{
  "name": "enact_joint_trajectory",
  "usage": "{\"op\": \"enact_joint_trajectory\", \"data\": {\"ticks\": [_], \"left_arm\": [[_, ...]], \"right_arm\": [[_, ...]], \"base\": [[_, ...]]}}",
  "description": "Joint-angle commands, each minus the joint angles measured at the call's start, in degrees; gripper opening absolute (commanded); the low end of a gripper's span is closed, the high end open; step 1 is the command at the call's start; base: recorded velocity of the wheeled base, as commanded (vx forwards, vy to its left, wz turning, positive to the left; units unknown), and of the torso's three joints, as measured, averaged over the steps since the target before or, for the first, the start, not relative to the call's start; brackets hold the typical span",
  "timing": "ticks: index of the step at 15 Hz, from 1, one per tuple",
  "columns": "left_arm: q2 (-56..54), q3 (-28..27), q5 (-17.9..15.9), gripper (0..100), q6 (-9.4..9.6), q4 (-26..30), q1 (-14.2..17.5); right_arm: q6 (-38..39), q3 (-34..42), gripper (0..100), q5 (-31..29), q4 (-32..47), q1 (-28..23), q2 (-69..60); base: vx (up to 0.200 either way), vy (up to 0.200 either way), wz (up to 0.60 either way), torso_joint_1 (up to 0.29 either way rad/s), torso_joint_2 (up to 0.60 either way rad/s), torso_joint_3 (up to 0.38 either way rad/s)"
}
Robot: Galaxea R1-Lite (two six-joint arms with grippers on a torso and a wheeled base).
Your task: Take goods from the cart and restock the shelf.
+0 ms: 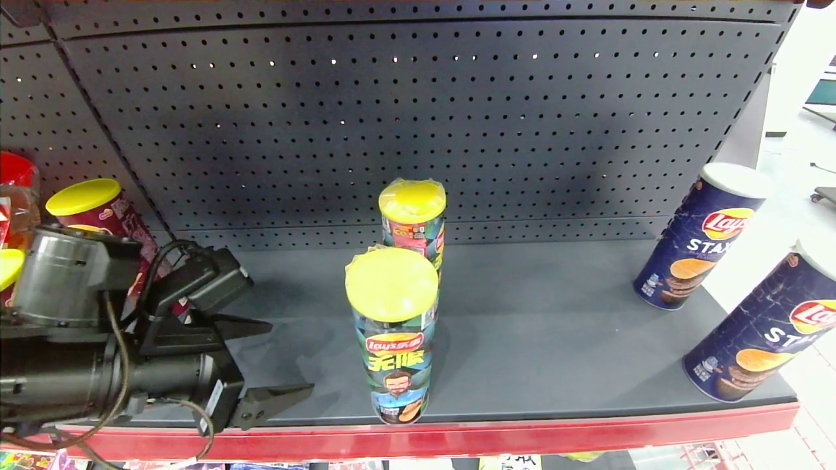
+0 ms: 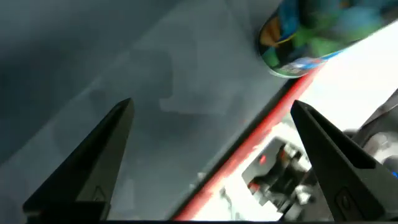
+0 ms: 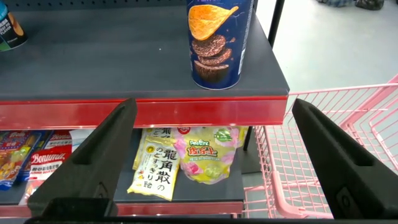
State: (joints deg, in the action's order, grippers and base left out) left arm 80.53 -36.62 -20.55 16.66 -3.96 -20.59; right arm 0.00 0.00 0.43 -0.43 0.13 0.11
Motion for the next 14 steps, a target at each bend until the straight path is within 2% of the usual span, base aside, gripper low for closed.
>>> {"op": "enact_joint_trajectory", "data": {"ticks": [1, 5, 8, 14], "left_arm": [[6.3, -1.6, -0.4, 100, 1.88, 0.0, -0.1], [9.7, -3.4, -1.1, 100, 4.43, -0.1, -2.2], [12.1, -5.4, -1.0, 100, 4.52, -0.1, -4.6], [15.1, -8.2, -0.5, 100, 4.52, 0.0, -6.6]], "right_arm": [[0.0, 0.0, 100, 0.0, 0.0, 0.0, 0.0], [0.0, 0.0, 100, 0.0, 0.0, 0.0, 0.0], [0.0, 0.0, 100, 0.0, 0.0, 0.0, 0.0], [0.0, 0.0, 100, 0.0, 0.0, 0.0, 0.0]], "base": [[0.000, 0.000, 0.00, 0.000, 0.00, 0.000], [0.000, 0.000, 0.00, 0.000, 0.00, 0.000], [0.000, 0.000, 0.00, 0.000, 0.00, 0.000], [0.000, 0.000, 0.00, 0.000, 0.00, 0.000]]}}
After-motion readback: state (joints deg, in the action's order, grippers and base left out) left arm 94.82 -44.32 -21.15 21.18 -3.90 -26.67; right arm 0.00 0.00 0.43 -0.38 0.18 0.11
